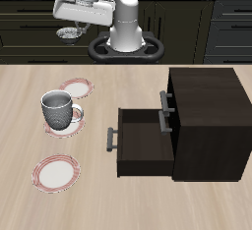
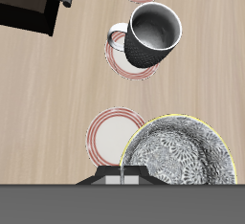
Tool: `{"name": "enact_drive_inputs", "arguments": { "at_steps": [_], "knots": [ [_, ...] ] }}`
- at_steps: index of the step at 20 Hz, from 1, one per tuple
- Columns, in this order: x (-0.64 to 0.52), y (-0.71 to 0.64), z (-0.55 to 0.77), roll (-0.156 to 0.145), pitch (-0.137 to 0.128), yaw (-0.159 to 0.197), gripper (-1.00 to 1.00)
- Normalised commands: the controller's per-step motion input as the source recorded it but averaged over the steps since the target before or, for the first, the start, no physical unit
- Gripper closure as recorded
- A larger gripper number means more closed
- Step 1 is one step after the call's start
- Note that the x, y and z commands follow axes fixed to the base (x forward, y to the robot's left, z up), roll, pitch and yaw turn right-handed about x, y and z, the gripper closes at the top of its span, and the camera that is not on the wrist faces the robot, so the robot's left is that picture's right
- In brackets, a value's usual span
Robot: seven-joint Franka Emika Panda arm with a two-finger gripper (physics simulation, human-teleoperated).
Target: Place the bowl on the nearest plate relative to the robot
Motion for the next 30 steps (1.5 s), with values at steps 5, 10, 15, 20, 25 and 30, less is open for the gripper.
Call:
{"name": "enact_drive_inputs", "arguments": {
  "at_steps": [5, 10, 15, 20, 25, 30],
  "knots": [
    [0.03, 0.06, -0.07, 0.013, -0.011, 0.001, 1.0],
    [0.22, 0.13, -0.22, 0.018, 0.007, 0.001, 1.0],
    [0.11, 0.07, -0.11, 0.004, -0.004, 0.009, 1.0],
    [0.06, -0.02, -0.17, -0.011, 0.009, 0.02, 1.0],
    [0.01, -0.07, -0.2, -0.015, 0.009, 0.02, 1.0],
    [0.07, -0.15, -0.24, -0.031, 0.035, -0.009, 1.0]
  ]
}}
